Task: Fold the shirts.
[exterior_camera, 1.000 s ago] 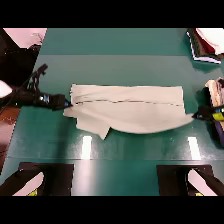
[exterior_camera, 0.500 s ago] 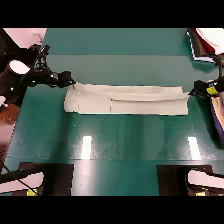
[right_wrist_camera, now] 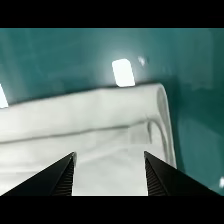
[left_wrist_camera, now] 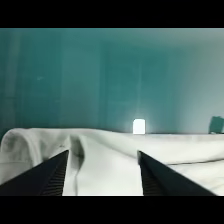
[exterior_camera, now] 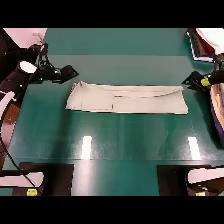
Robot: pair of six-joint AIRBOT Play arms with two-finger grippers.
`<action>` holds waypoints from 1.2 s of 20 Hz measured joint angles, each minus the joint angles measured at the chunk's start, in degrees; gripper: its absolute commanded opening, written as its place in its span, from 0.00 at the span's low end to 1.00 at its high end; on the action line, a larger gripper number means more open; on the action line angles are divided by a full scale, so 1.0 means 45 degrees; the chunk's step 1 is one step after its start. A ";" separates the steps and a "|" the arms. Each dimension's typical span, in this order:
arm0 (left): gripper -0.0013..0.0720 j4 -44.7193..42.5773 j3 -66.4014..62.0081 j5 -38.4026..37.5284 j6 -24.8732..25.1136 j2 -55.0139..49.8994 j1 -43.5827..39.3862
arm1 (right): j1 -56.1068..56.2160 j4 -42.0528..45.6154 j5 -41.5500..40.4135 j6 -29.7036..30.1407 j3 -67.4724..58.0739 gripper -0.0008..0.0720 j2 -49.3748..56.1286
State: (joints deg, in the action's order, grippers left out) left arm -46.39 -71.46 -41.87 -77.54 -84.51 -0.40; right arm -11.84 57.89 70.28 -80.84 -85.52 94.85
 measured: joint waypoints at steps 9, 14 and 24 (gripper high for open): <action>0.05 0.0243 -0.0733 -0.3211 0.0539 -0.0049 -0.0369 | -0.2200 -0.1127 0.1943 0.2084 0.1185 0.69 0.0291; 0.05 0.0068 -0.0767 -0.3604 0.0636 -0.0053 -0.1331 | -0.2560 -0.1273 0.2467 0.2929 0.1569 0.65 0.1185; 0.05 0.0034 -0.0903 -0.3871 0.0219 -0.0753 -0.2939 | -0.1277 -0.2263 0.3172 0.3716 0.0831 0.04 0.2628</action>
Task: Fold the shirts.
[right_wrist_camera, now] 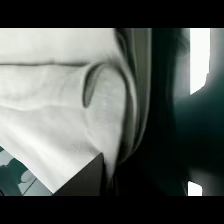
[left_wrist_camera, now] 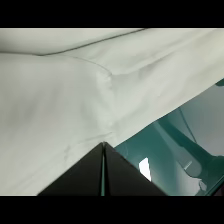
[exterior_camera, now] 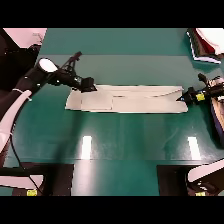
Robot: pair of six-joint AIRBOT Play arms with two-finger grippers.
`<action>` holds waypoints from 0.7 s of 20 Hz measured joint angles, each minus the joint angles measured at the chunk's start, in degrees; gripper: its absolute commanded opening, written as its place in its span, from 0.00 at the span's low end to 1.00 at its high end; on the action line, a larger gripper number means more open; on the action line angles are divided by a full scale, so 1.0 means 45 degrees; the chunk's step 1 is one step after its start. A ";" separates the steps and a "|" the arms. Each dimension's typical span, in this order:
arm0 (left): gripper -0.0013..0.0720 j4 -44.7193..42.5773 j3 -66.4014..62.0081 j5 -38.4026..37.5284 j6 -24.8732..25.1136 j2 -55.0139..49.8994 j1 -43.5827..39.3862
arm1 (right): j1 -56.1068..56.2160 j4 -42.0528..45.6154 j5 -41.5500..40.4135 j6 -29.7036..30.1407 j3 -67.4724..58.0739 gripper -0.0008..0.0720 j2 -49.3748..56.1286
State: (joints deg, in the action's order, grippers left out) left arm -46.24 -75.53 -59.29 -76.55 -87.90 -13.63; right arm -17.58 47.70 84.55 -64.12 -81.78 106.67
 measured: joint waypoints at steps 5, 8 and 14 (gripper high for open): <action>0.05 0.0044 -0.1865 -0.0034 -0.0209 -0.1855 -0.1530 | 0.0180 -0.0627 0.0588 0.0398 -0.0044 0.04 -0.0971; 0.05 0.0044 -0.3623 -0.0073 -0.0418 -0.3317 -0.2356 | 0.0452 -0.0850 0.0821 0.0291 -0.0262 0.03 -0.2225; 0.05 0.0000 -0.5906 -0.0034 -0.1292 -0.5629 -0.3279 | 0.2322 -0.1005 0.1715 -0.0986 -0.2934 0.03 -0.3706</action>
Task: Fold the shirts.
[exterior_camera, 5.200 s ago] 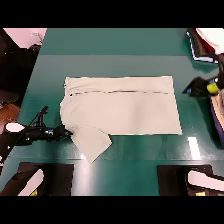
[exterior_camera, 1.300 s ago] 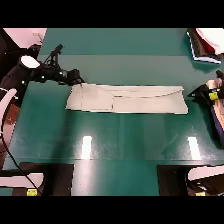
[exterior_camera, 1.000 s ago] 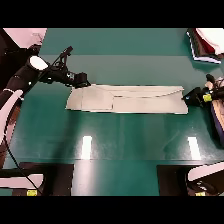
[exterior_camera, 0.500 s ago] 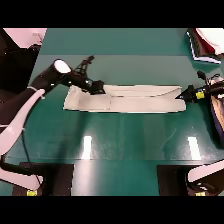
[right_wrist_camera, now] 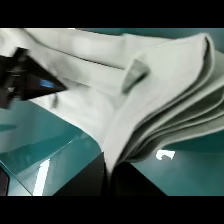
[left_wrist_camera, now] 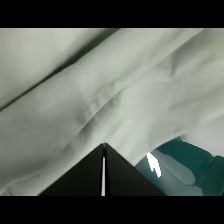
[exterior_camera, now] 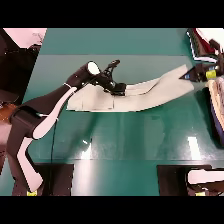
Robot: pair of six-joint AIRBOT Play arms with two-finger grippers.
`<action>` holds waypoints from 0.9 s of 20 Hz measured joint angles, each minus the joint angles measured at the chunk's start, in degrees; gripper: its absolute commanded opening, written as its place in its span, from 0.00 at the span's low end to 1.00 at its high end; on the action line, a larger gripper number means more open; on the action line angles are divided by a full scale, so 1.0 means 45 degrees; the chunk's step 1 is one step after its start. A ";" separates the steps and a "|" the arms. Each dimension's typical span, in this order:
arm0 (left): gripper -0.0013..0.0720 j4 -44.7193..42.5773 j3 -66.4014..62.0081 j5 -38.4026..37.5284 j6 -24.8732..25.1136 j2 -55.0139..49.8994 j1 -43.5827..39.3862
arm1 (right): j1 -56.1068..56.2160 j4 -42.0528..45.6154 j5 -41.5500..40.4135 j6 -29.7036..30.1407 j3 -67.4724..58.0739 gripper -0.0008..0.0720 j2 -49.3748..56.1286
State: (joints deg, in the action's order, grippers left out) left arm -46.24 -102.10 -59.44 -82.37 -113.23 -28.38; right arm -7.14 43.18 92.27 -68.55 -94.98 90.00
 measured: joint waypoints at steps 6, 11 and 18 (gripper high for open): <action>0.05 -0.0262 -0.0442 0.0413 -0.0345 -0.0617 -0.0151 | 0.2812 -0.0039 0.0044 -0.0661 -0.3075 0.03 -0.0248; 0.05 -0.0437 -0.0505 0.0670 -0.0374 -0.0685 -0.0165 | 0.4512 0.0029 -0.0189 -0.0797 -0.4187 0.03 -0.0257; 0.05 -0.1321 -0.1098 -0.0345 -0.0345 -0.0029 0.0427 | 0.5712 0.0078 -0.0554 -0.0680 -0.4473 0.03 -0.0058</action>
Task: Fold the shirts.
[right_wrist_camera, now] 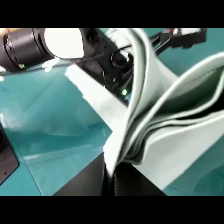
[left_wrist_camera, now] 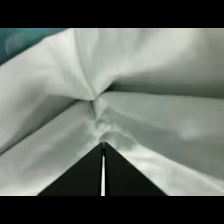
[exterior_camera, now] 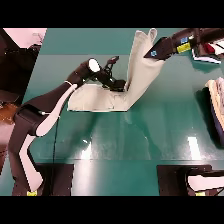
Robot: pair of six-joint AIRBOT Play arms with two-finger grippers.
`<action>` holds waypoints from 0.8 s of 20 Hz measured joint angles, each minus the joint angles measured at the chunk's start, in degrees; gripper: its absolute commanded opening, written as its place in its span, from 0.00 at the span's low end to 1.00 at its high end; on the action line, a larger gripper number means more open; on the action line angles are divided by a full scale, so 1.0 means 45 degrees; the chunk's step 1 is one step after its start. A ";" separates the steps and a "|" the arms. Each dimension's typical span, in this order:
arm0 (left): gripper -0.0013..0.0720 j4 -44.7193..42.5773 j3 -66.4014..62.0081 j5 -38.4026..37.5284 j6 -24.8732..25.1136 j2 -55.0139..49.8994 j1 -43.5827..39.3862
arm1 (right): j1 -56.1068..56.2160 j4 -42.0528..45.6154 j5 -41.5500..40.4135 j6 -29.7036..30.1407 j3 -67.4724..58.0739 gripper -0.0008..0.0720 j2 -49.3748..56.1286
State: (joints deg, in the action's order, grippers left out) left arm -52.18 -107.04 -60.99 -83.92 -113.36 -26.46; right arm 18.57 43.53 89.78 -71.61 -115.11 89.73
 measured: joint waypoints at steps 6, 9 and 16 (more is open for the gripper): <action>0.05 -0.1885 -0.0117 -0.1277 0.0102 0.2249 0.1962 | 0.1540 -0.0019 -0.0894 0.0403 -0.0044 0.04 0.0996; 0.05 -0.2531 -0.0126 -0.1933 0.0369 0.3594 0.3366 | 0.2803 -0.0078 -0.2278 0.0879 -0.0049 0.04 0.1880; 0.05 -0.3084 -0.0151 -0.2973 0.0617 0.5994 0.5969 | 0.5877 -0.0146 -0.7616 0.2074 -0.0039 0.69 0.4988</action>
State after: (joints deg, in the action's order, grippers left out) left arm -66.06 -107.72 -74.37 -81.14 -86.39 0.40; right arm 45.01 42.87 55.51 -62.28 -115.28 112.18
